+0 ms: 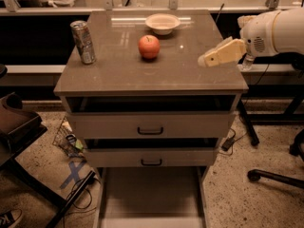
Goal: Place apple into bottom drawer
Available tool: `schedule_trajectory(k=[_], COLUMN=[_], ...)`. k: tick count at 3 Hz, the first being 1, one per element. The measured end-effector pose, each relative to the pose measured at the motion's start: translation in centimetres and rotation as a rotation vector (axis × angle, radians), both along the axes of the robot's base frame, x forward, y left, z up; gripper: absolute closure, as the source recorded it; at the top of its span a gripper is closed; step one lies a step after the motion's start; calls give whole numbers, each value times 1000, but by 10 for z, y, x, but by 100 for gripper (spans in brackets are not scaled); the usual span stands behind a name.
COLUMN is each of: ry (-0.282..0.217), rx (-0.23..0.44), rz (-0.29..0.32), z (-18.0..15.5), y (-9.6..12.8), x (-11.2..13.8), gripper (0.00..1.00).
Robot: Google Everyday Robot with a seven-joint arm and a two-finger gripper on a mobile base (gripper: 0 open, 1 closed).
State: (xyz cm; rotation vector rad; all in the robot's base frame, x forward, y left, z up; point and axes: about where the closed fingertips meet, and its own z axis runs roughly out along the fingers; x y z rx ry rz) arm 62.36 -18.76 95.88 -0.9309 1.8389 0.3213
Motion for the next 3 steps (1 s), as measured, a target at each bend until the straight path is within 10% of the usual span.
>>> schedule_trajectory(k=[3], ry=[-75], rx=[70], rz=[-53], z=[-58], y=[102], x=[154], gripper=[0])
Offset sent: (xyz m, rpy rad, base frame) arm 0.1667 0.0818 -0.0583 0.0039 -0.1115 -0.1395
